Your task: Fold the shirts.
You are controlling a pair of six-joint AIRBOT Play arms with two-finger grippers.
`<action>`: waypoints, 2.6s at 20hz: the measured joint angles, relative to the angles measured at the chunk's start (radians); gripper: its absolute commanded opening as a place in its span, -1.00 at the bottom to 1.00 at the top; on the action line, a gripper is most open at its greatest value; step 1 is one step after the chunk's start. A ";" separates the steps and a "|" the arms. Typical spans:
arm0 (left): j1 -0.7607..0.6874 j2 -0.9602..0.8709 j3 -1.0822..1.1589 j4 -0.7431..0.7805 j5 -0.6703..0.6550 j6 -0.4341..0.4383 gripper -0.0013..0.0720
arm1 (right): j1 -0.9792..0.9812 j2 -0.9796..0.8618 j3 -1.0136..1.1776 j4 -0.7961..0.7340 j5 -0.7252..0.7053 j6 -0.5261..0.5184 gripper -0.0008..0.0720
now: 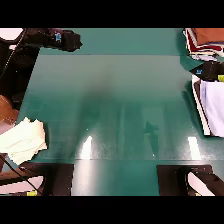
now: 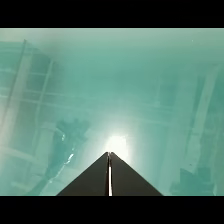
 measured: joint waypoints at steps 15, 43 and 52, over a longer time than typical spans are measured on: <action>0.003 0.002 0.000 0.000 -0.001 0.000 -0.90 | 0.001 0.000 0.000 0.001 -0.001 0.000 -0.93; 0.411 0.488 -1.058 0.550 -0.364 -0.159 -0.90 | 0.001 0.000 0.000 0.001 -0.003 0.000 -0.92; 0.318 0.490 -0.413 0.465 -0.405 -0.140 -0.90 | 0.001 0.000 0.150 0.009 -0.031 0.000 -0.92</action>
